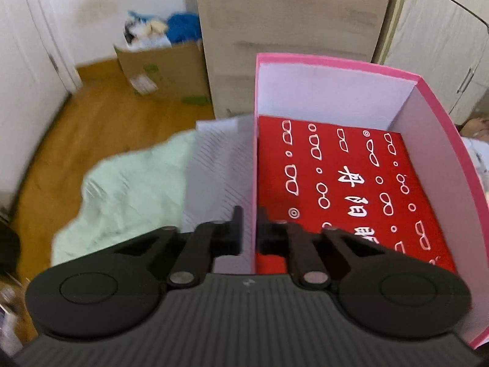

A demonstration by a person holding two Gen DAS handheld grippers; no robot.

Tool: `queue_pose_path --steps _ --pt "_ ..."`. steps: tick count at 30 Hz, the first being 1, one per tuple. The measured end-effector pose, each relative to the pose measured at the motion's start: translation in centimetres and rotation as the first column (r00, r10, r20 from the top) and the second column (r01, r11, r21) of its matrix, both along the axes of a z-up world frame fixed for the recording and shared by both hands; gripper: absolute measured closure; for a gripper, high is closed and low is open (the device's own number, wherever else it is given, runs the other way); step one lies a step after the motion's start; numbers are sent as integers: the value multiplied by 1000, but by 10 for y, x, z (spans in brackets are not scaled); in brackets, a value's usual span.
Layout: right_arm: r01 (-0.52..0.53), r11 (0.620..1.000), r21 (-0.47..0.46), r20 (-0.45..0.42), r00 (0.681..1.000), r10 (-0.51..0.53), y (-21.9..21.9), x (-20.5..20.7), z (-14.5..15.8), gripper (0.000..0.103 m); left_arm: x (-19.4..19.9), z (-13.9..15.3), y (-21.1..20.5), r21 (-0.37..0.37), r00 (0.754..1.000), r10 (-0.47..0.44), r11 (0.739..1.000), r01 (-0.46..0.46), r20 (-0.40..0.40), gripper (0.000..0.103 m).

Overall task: Organize rigid objects
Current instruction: 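Move the left gripper to the pink box and grasp its side wall, then close the right gripper on the cream TCL remote in the pile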

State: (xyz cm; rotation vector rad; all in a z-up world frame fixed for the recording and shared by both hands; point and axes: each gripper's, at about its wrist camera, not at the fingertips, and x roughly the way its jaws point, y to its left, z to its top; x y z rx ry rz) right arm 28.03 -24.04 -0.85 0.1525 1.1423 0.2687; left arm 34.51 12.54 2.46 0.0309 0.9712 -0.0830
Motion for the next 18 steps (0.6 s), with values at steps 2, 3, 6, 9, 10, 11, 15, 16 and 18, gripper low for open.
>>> queue_pose_path --steps 2,3,6,9,10,11,15,16,18 --pt "-5 1000 -9 0 1000 5 2 1 0 33 4 -4 -2 -7 1000 11 1000 -12 -8 100" --pt "-12 1000 -19 4 1000 12 4 2 0 33 4 -4 -4 -2 1000 13 1000 -13 -3 100" --pt "-50 997 -65 37 998 53 12 4 -2 33 1 -1 -13 20 1000 -7 1000 6 20 101" --pt "-75 989 -125 75 994 85 17 4 -2 38 -3 -1 -18 25 999 -29 999 28 37 101" --pt "-78 990 -120 74 994 87 16 4 -1 39 -5 -1 -18 27 999 -25 999 24 43 101" --pt "-74 991 -112 72 994 82 15 5 -1 39 -8 -1 -20 41 997 -34 999 31 66 101" --pt "-75 996 -38 78 994 78 11 8 3 39 -11 -2 -19 44 995 -49 998 45 89 101" --pt "-76 997 -11 80 994 76 9 9 4 39 -13 -1 -20 53 994 -57 997 52 97 101" --pt "-65 997 35 75 995 62 4 12 5 39 -16 0 -23 80 990 -80 994 71 115 100"
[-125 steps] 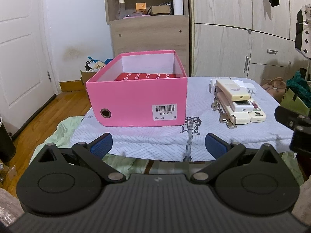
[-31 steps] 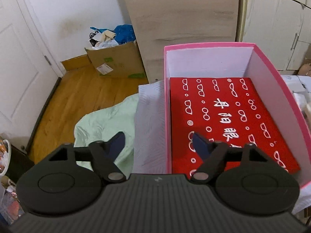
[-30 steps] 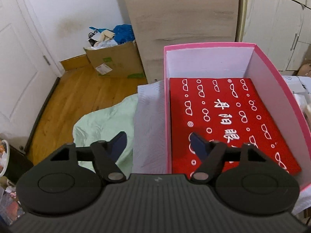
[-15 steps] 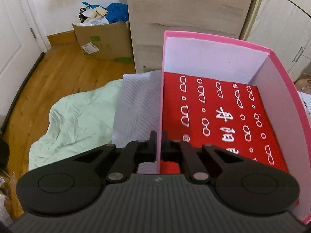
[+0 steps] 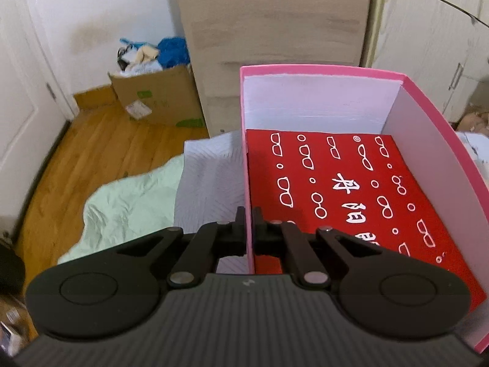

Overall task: Organize rigid objects
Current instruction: 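Close the right gripper on the cream TCL remote in the pile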

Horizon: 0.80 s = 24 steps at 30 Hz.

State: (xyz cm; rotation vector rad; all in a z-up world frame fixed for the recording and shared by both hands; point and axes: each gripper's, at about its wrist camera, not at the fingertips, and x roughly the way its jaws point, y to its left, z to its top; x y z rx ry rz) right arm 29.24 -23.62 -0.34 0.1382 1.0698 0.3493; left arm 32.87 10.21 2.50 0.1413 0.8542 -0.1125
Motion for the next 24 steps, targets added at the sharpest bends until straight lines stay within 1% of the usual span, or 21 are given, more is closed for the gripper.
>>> queue_pose_path --steps 1,5,8,11,13,15,18,22,24 --pt "15 1000 25 -14 1000 -14 -3 2 0 39 -2 0 -1 9 1000 -12 1000 12 9 100" --pt "50 991 126 -57 997 -43 -15 5 -3 39 -9 1 -2 -11 998 -56 998 56 24 100" --pt "82 980 180 -88 994 -67 -21 5 -7 39 -13 1 0 -38 998 -62 997 62 3 99" --pt "128 974 189 -97 989 -112 -27 8 -9 39 -11 -2 7 -84 999 -2 996 -2 -48 100" --pt "152 967 204 -103 986 -133 -31 9 -9 39 -11 -2 12 -110 998 22 993 -29 -63 100" --pt "159 961 228 -112 984 -136 -33 8 -9 39 -15 0 12 -110 997 28 993 -36 -69 101" --pt "151 953 263 -119 985 -123 -35 7 -9 39 -21 5 6 -82 998 26 996 -31 -55 101" --pt "162 956 244 -131 982 -133 -32 4 -15 40 -25 10 7 -95 998 36 995 -41 -54 101" --pt "159 953 258 -130 983 -129 -31 2 -14 40 -25 10 7 -95 998 36 995 -41 -56 101"
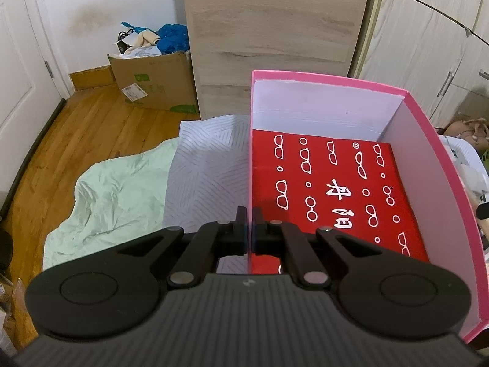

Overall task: Organize rigid objects
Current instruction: 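Close the right gripper on the cream TCL remote in the pile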

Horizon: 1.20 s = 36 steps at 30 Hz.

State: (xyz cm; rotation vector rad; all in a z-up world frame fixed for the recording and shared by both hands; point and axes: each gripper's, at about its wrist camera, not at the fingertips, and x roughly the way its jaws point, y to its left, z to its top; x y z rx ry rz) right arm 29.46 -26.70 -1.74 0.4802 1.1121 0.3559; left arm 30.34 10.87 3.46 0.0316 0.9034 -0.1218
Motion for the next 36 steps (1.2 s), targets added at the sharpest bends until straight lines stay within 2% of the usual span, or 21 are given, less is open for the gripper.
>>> queue_pose_path --steps 4,8,9,10,11,12,13,15,18,22,26,30,32,34,35,36 --pt "16 998 53 23 1000 -17 -3 0 8 40 2 -3 0 7 1000 4 1000 -3 -26 101" --pt "29 988 152 37 999 -35 -9 -1 16 41 4 -5 2 -12 997 40 999 -41 -64 101" --pt "34 985 171 44 998 -42 -10 -1 19 49 4 -4 2 -17 996 47 999 -48 -72 101" --pt "34 980 195 50 998 -44 -12 -1 22 78 4 -4 2 -17 996 48 999 -50 -75 101" --pt "28 967 253 51 998 -42 -14 0 23 85 4 -4 1 -14 996 49 999 -50 -76 101" --pt "22 952 306 62 997 -42 -15 -1 26 87 4 -4 0 -10 996 50 999 -51 -77 101" --pt "23 951 308 66 997 -46 -12 0 28 91 4 -4 0 -11 996 51 999 -52 -78 101" --pt "10 974 228 82 996 -30 0 2 28 91 4 -4 0 -13 996 51 999 -52 -78 101" --pt "-9 983 185 28 1000 3 10 9 15 91 4 -5 0 -15 996 48 999 -50 -77 101" --pt "-137 987 86 23 991 135 29 1 7 81 3 -6 2 -16 996 40 999 -42 -81 101" --pt "-268 963 23 -43 962 269 57 -17 -6 75 3 -7 2 -14 996 40 999 -41 -83 101" --pt "-349 932 -96 -84 936 342 86 -30 -18 68 6 -9 1 12 997 50 999 -49 -67 99" --pt "-377 911 -167 -78 926 369 98 -36 -18 55 8 -9 4 8 996 67 998 -67 -65 99" --pt "-393 885 -248 -64 919 390 106 -43 -16 47 9 -9 9 -11 994 84 996 -85 -72 99" --pt "-389 882 -267 -63 920 387 108 -44 -14 42 9 -9 10 -16 993 88 996 -90 -76 99" --pt "-384 883 -269 -69 922 380 110 -45 -15 42 9 -8 10 -12 993 90 996 -91 -76 99"
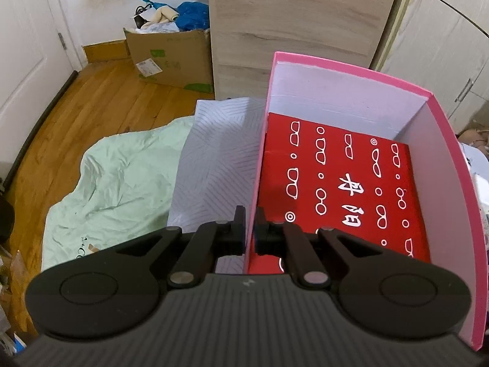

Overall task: Organize rigid objects
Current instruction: 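Close the right gripper on the cream TCL remote in the pile, then lift the cream remote with the right gripper and carry it over the box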

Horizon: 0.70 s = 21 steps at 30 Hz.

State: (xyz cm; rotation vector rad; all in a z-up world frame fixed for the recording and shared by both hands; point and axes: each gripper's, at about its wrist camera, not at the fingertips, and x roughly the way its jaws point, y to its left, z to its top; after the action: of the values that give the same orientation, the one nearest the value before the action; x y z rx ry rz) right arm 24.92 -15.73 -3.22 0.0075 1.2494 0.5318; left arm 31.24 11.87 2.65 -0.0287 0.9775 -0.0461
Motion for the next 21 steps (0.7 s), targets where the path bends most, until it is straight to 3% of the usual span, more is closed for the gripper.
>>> queue_pose_path --steps 4,10,14,21 --pt "11 1000 0 -18 1000 -11 9 -5 -6 36 0 1 -3 21 1000 2 1000 -2 7 98" --pt "-41 992 -118 90 995 52 35 -12 -17 22 -1 1 -2 1 1000 15 1000 -15 2 98" --pt "-61 981 -182 162 983 91 37 -10 -18 27 -1 2 -2 4 1000 10 1000 -10 2 99" --pt "-1 990 -138 158 987 23 27 16 -19 29 -2 3 -5 9 1000 -27 1000 27 7 100"
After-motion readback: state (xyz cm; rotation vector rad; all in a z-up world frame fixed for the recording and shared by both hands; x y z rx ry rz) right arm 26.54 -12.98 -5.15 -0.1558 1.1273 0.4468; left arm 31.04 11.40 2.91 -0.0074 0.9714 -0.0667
